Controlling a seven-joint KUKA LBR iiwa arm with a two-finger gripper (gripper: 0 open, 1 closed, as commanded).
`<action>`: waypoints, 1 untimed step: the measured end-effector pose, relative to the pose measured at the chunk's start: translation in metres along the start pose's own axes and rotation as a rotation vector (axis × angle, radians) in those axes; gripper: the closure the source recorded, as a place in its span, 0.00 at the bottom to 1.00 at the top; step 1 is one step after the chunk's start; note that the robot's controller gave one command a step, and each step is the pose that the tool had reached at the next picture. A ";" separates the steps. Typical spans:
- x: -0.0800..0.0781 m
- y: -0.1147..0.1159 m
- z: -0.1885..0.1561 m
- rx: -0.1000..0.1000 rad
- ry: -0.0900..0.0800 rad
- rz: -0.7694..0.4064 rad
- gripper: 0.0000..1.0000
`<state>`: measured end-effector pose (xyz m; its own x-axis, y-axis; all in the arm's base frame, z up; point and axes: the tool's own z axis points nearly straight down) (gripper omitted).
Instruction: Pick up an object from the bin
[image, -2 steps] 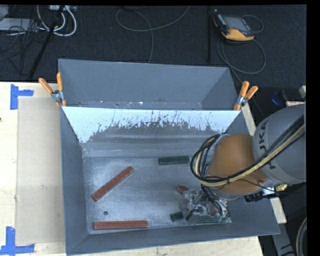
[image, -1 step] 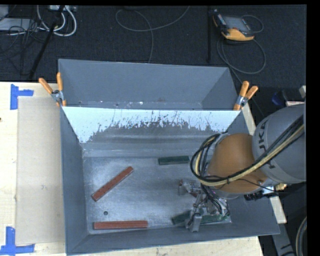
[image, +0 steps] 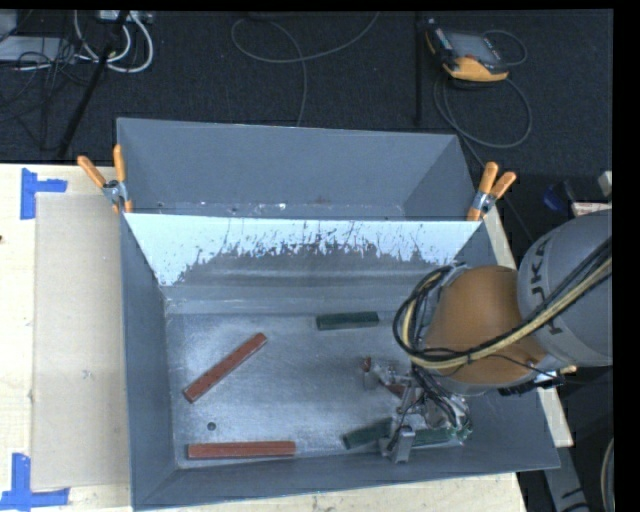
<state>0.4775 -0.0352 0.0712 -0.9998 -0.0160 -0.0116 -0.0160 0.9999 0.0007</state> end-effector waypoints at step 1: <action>0.003 0.000 0.002 0.000 0.013 0.001 1.00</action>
Offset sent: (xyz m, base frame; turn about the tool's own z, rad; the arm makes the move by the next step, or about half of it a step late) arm 0.0000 0.0000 0.0000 0.0000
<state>0.4742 -0.0355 0.0696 -0.9999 -0.0153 0.0013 -0.0153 0.9999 0.0007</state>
